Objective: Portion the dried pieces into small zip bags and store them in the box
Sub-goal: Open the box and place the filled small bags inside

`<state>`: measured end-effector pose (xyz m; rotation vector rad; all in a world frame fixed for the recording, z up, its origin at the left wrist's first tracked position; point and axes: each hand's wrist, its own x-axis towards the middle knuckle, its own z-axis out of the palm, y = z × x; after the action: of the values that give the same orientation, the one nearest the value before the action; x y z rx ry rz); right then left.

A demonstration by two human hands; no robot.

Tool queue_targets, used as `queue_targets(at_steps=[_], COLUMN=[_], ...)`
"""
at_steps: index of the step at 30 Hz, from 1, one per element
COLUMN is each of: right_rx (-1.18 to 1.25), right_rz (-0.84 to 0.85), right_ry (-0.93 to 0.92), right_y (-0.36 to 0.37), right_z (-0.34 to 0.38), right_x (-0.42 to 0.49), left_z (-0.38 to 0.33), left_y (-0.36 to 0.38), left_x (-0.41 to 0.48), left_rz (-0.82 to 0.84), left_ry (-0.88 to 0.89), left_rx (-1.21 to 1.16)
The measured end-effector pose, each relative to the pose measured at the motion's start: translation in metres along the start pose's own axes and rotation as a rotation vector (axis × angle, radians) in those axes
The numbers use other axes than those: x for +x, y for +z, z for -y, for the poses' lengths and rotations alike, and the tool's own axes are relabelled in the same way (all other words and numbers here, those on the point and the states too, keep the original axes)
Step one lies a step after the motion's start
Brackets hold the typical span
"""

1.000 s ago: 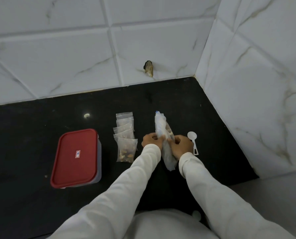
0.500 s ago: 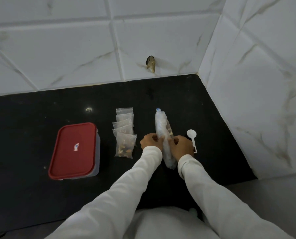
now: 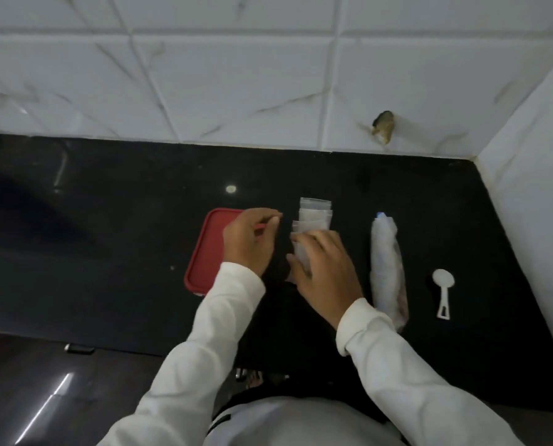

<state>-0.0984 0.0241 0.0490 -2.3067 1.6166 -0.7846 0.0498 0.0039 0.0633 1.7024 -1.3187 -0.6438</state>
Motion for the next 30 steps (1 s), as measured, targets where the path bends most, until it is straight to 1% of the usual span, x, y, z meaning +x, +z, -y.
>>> queue_targets(at_steps=[2, 5, 7, 10, 12, 14, 17, 19, 24, 30], right_rx=[0.063, 0.027, -0.022, -0.097, -0.126, -0.153, -0.218, -0.247, -0.321, -0.402], right_rz=[0.076, 0.163, 0.165, 0.185, 0.201, 0.196, 0.161, 0.126, 0.077, 0.021], right_ry=[-0.094, -0.199, -0.234, -0.27, -0.28, -0.269, -0.246, -0.242, -0.34, -0.517], right_y=[0.02, 0.044, 0.057, 0.078, 0.091, 0.101, 0.114, 0.119, 0.128, 0.133], right_z=[0.017, 0.041, 0.058, 0.085, 0.098, 0.107, 0.113, 0.114, 0.107, 0.1], right_x=[0.004, 0.005, 0.005, 0.005, 0.004, 0.003, 0.001, 0.001, 0.002, 0.007], left_z=[0.031, 0.081, 0.108, 0.139, 0.149, 0.153, 0.156, 0.158, 0.163, 0.169], left_y=[-0.028, -0.061, -0.076, -0.085, -0.084, -0.084, -0.086, -0.087, -0.084, -0.083], left_x=[0.0, -0.006, -0.015, -0.031, -0.038, -0.043, -0.045, -0.044, -0.043, -0.041], left_rz=[-0.092, -0.205, -0.228, -0.203, -0.168, -0.149, -0.128, -0.112, -0.108, -0.055], left_ry=[-0.011, 0.053, 0.048, 0.054, -0.013, -0.119, -0.233, -0.302, -0.393, -0.445], left_rx=[0.032, 0.114, 0.111, 0.088, -0.016, -0.189, -0.46, -0.579, -0.773, -0.865])
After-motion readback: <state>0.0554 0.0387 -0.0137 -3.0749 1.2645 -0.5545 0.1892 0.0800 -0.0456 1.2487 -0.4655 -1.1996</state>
